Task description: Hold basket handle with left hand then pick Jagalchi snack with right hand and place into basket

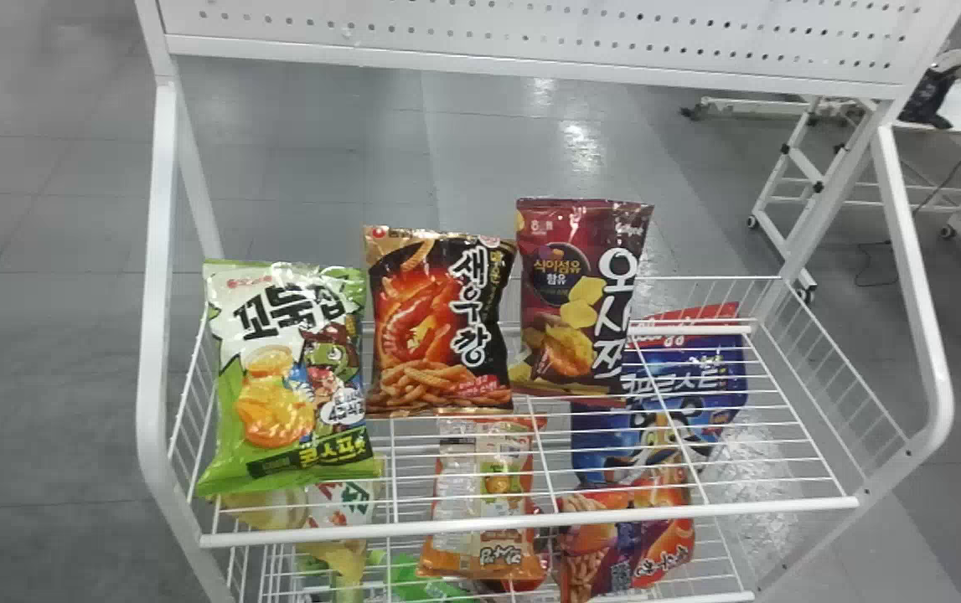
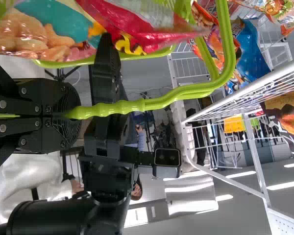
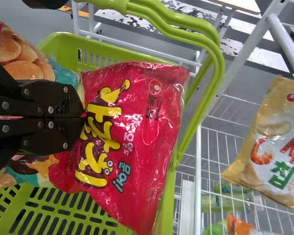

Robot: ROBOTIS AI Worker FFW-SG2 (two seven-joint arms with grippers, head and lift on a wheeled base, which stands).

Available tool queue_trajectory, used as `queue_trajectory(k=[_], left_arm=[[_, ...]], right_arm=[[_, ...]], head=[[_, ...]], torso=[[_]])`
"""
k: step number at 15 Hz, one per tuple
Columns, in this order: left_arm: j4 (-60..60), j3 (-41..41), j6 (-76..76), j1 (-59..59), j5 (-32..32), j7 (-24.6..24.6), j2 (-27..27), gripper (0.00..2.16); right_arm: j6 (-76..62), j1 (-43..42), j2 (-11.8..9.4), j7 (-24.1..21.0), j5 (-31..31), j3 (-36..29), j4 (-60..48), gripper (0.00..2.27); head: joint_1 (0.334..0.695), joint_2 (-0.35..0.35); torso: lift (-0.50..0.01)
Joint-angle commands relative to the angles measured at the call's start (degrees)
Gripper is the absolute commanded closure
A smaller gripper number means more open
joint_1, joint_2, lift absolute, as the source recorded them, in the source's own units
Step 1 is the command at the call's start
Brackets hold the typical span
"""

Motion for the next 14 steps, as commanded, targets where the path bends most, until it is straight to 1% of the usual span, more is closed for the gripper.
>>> queue_trajectory(k=[1,2,3,4,5,6,8,9,11,12,14], left_arm=[[-0.20,-0.01,-0.05,0.32,0.00,-0.29,0.05,1.67],[-0.20,-0.01,-0.05,0.49,0.00,-0.38,0.05,1.67],[-0.38,-0.01,-0.05,0.58,0.00,-0.56,0.05,1.67],[-0.55,-0.10,-0.05,0.85,0.00,-0.65,0.05,1.67],[-0.82,-0.18,-0.05,1.11,0.00,-0.65,0.05,1.67],[-1.17,-0.27,-0.22,1.37,0.00,-0.56,0.05,1.67],[-1.78,-0.27,-0.05,1.72,0.00,-0.38,0.05,1.67],[-2.05,-0.27,-0.05,1.72,0.00,-0.21,-0.04,1.67],[-2.58,-0.27,-0.05,1.72,0.00,-0.03,-0.04,1.67],[-2.66,-0.36,-0.05,1.64,0.00,0.06,-0.13,1.67],[-2.58,-0.53,-0.05,1.28,0.00,0.85,-0.13,1.67]], right_arm=[[0.43,-0.35,-0.09,-0.01,1.91,1.47,1.23,2.24],[0.96,-0.35,-0.27,-0.01,2.70,1.74,1.76,2.22],[1.66,-0.35,-0.62,-0.01,3.14,1.74,2.64,1.83],[1.66,-0.53,-1.68,0.07,3.49,2.35,3.61,1.00],[2.01,-0.70,-2.29,0.07,4.02,2.53,3.87,0.18],[2.01,-0.26,-2.91,0.16,3.75,2.35,3.69,0.00],[1.66,1.58,-2.91,0.25,3.31,-0.28,0.71,0.02],[1.14,2.73,-2.91,0.69,3.31,-2.31,-1.32,0.04],[1.49,4.04,-2.55,1.22,2.26,-6.61,-4.74,0.04],[2.01,4.48,-2.11,1.92,0.85,-9.34,-6.33,0.04],[4.83,4.92,-0.53,3.59,-2.49,-15.49,-10.46,0.06]], head=[[0.695,-0.124],[0.695,-0.115],[0.695,-0.121],[0.695,-0.138],[0.695,-0.165],[0.695,-0.201],[0.695,-0.271],[0.695,-0.325],[0.695,-0.350],[0.695,-0.350],[0.695,-0.350]], torso=[[-0.010],[-0.010],[-0.010],[-0.010],[-0.010],[-0.010],[-0.010],[-0.010],[-0.010],[-0.010],[-0.010]])
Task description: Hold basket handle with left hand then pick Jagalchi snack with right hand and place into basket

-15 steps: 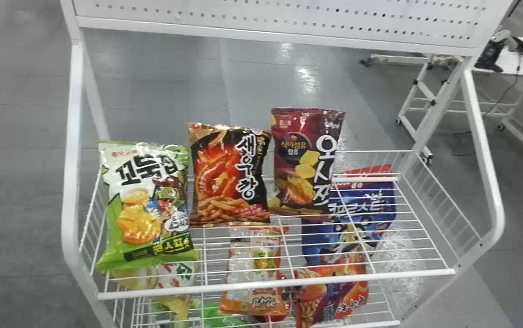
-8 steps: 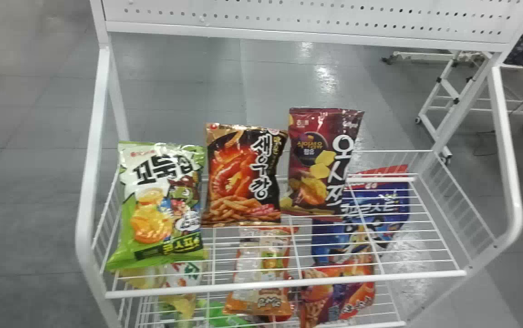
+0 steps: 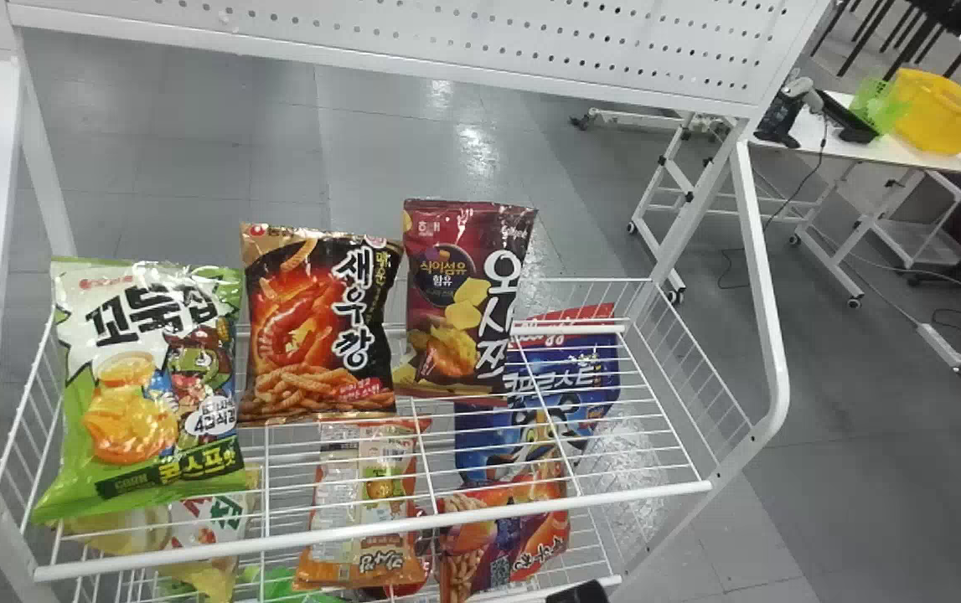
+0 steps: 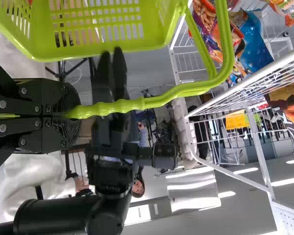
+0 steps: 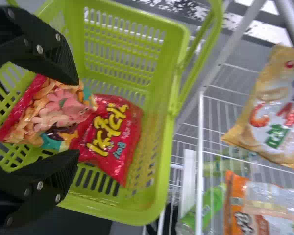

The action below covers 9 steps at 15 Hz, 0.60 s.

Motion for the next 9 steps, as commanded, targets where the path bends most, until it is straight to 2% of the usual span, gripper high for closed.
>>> queue_trajectory(k=[1,5,7,9], left_arm=[[0.04,-0.29,0.00,-0.37,-0.09,0.96,0.00,1.67],[-0.04,-1.52,1.40,-1.51,-1.41,5.53,0.35,1.67],[0.48,-1.61,1.58,-2.13,-2.11,6.68,0.26,1.67],[0.39,-1.61,2.98,-2.65,-2.02,7.38,0.35,1.67]], right_arm=[[2.97,0.37,1.67,0.74,-4.27,-7.38,-5.10,0.06],[5.78,0.02,5.36,0.83,-11.92,-20.30,-13.36,0.07],[1.56,-0.07,8.97,1.80,-12.36,-24.61,-14.86,0.09],[-5.82,0.02,10.37,2.50,-10.78,-25.49,-13.45,0.09]], head=[[0.695,-0.350],[0.695,-0.350],[0.695,-0.350],[0.695,-0.350]], torso=[[-0.010],[-0.010],[-0.010],[-0.010]])
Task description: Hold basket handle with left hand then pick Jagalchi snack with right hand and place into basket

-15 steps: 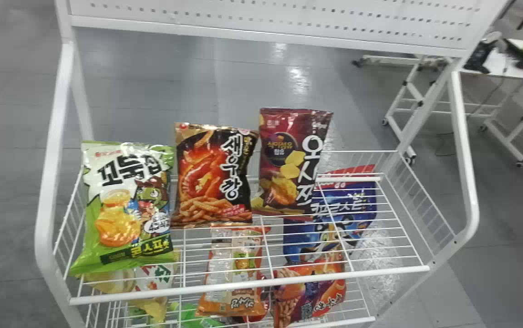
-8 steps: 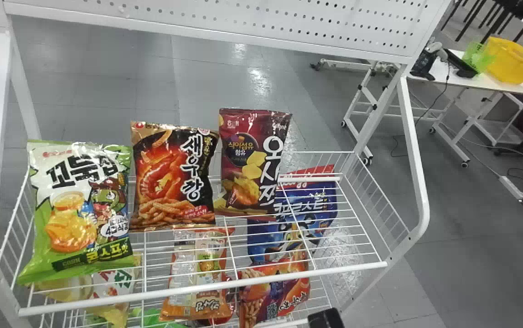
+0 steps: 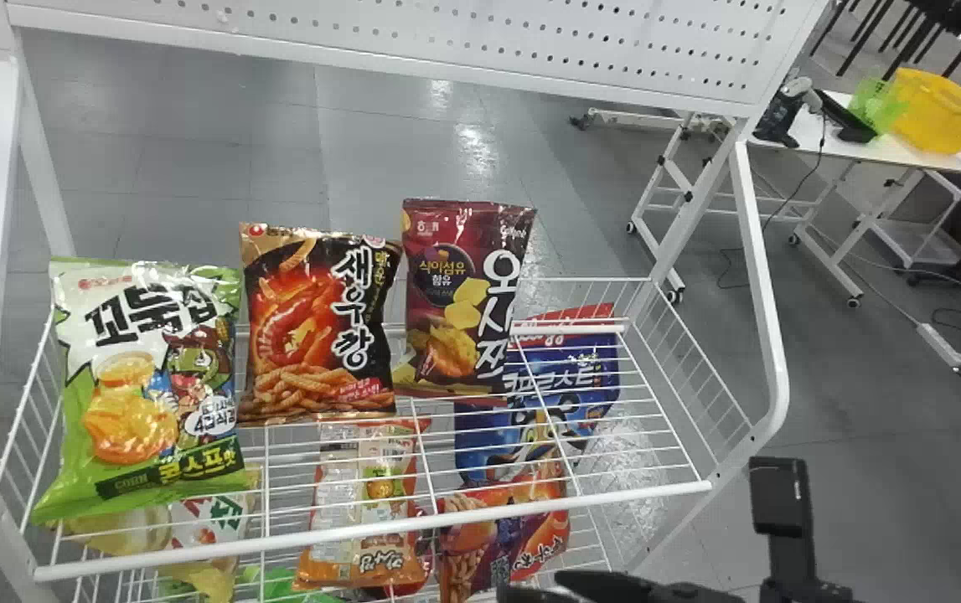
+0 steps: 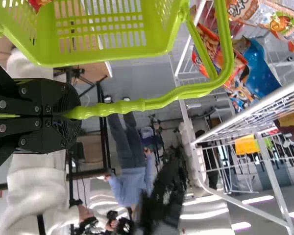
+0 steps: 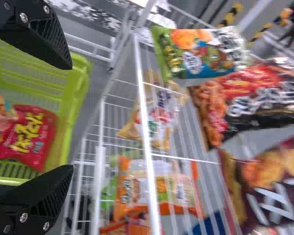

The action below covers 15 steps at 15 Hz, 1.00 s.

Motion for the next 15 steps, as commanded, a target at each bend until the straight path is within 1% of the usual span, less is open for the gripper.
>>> queue_trajectory(k=[1,3,6,7,9,10,11,13,15], left_arm=[[0.13,-0.09,2.80,-1.21,-0.01,0.95,0.05,1.67],[1.01,-0.36,2.80,-2.09,-0.01,0.34,0.05,1.67],[2.51,-0.71,2.80,-3.50,0.43,-0.54,0.05,1.67],[2.68,-0.89,2.80,-3.67,0.34,-0.45,0.05,1.67],[3.03,-0.89,2.80,-3.85,0.43,-0.81,-0.04,1.67],[3.12,-0.80,2.80,-3.85,0.52,-0.98,-0.04,1.67],[3.21,-0.80,2.80,-3.94,0.60,-1.25,-0.13,1.67],[3.65,-0.53,2.80,-3.85,0.69,-1.33,-0.13,1.67],[3.74,-0.36,2.62,-3.85,0.69,-1.51,-0.22,1.67]], right_arm=[[-11.62,0.26,1.53,1.71,2.41,-0.94,3.33,0.09],[-25.86,0.96,3.02,4.35,6.46,0.20,7.46,0.09],[-44.32,2.37,3.02,4.79,11.11,3.01,13.43,0.09],[-50.30,3.42,3.02,3.30,12.70,4.86,14.66,0.10],[-65.24,6.41,2.84,-2.33,17.27,10.48,16.42,0.10],[-71.21,7.38,2.23,-5.49,20.52,14.00,17.48,0.10],[-73.67,7.47,1.53,-7.34,21.75,16.46,18.88,0.10],[-74.55,8.00,1.17,-9.27,24.30,20.32,19.94,0.10],[-75.78,9.67,0.56,-10.68,25.88,22.87,20.03,0.10]], head=[[0.695,-0.350],[0.695,-0.350],[0.695,-0.350],[0.695,-0.350],[0.695,-0.350],[0.695,-0.350],[0.695,-0.350],[0.695,-0.350],[0.695,-0.350]], torso=[[-0.010],[-0.010],[-0.010],[-0.010],[-0.010],[-0.010],[-0.010],[-0.010],[-0.010]])
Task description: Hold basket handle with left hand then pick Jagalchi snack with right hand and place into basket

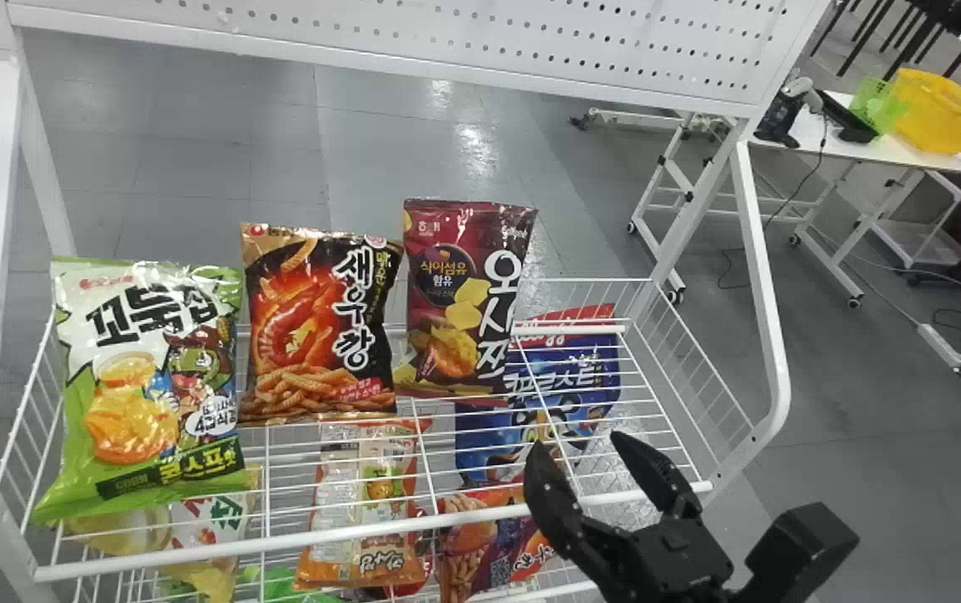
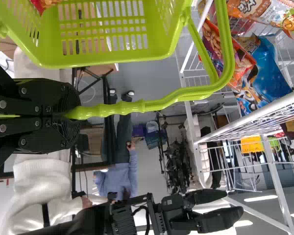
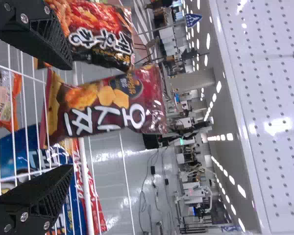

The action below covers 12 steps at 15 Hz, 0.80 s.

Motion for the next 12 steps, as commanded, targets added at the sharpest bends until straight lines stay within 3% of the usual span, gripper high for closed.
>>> queue_trajectory(k=[1,12], left_arm=[[0.27,0.45,-0.66,0.20,0.18,-0.22,-0.08,1.67],[0.01,2.29,-1.89,1.26,1.24,-0.74,-0.51,1.68]], right_arm=[[-0.96,1.56,-0.91,-1.34,2.39,3.30,0.29,0.10],[-13.80,7.54,-4.42,-5.30,6.79,10.06,1.79,0.10]], head=[[0.695,-0.350],[0.695,-0.350]], torso=[[-0.010],[-0.010]])
